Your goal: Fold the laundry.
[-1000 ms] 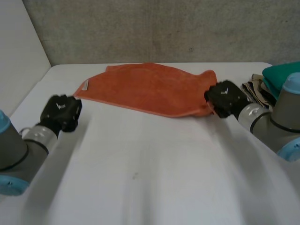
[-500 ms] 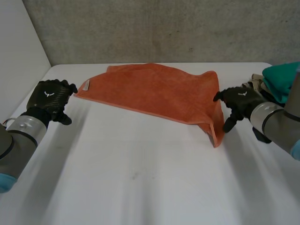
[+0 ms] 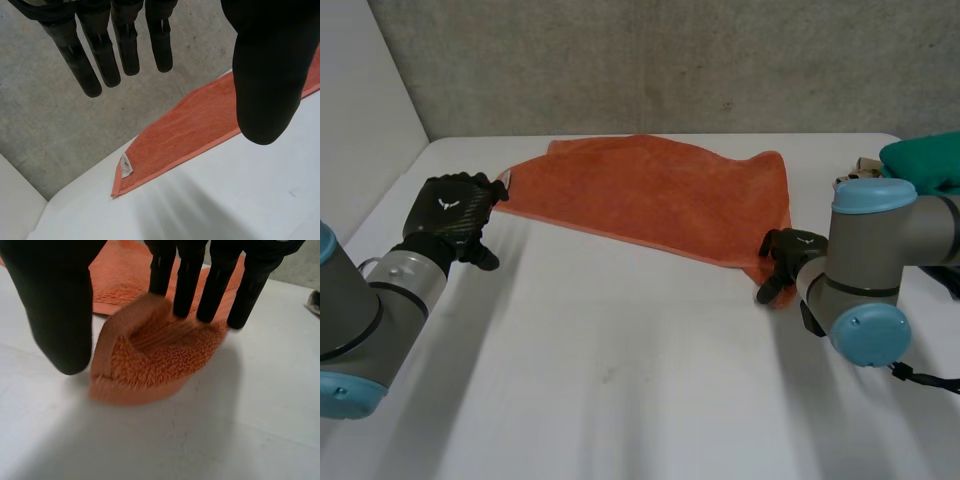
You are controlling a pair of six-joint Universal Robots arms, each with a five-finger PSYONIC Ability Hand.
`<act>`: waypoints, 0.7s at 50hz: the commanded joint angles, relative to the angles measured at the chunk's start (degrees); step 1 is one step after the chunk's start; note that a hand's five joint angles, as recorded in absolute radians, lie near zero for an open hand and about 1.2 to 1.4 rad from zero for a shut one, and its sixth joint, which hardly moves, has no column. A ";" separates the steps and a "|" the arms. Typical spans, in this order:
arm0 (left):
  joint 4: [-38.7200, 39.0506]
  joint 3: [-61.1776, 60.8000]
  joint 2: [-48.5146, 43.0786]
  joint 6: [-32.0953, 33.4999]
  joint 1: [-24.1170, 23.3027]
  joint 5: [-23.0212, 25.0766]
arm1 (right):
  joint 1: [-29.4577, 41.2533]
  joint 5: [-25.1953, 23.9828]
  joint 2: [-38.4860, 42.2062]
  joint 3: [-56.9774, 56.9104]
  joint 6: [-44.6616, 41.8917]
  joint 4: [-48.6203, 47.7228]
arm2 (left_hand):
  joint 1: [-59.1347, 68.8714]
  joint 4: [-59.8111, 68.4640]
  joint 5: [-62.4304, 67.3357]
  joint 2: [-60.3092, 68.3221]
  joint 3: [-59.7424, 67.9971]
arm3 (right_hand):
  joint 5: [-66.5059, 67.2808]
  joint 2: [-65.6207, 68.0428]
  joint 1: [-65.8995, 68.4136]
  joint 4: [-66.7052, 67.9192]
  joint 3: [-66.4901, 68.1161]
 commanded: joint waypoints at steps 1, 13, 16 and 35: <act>0.25 0.19 -0.68 -1.23 -0.36 -1.37 | 0.18 3.27 1.69 -3.49 1.64 -2.23 | -0.50 1.14 1.54 0.56 0.40 | 42.88 43.09 42.76 43.06 43.02; 0.43 1.60 -1.03 -2.37 -2.12 -3.83 | -0.35 -1.03 -4.38 -0.95 -7.50 -6.81 | -0.66 0.97 1.37 0.39 0.23 | 42.88 43.09 42.76 43.06 43.02; 0.43 1.51 -1.12 -2.46 -2.47 -3.83 | -0.87 -1.65 -3.15 -1.29 -7.59 -5.40 | -0.66 0.97 1.37 0.39 0.23 | 17.48 17.69 17.36 17.66 17.62; 0.16 1.43 -1.56 -2.46 -2.39 -3.57 | -2.99 -2.26 0.72 -3.05 -1.35 2.16 | -0.66 0.97 1.37 0.39 0.23 | -5.59 -5.38 -5.70 -5.41 -5.45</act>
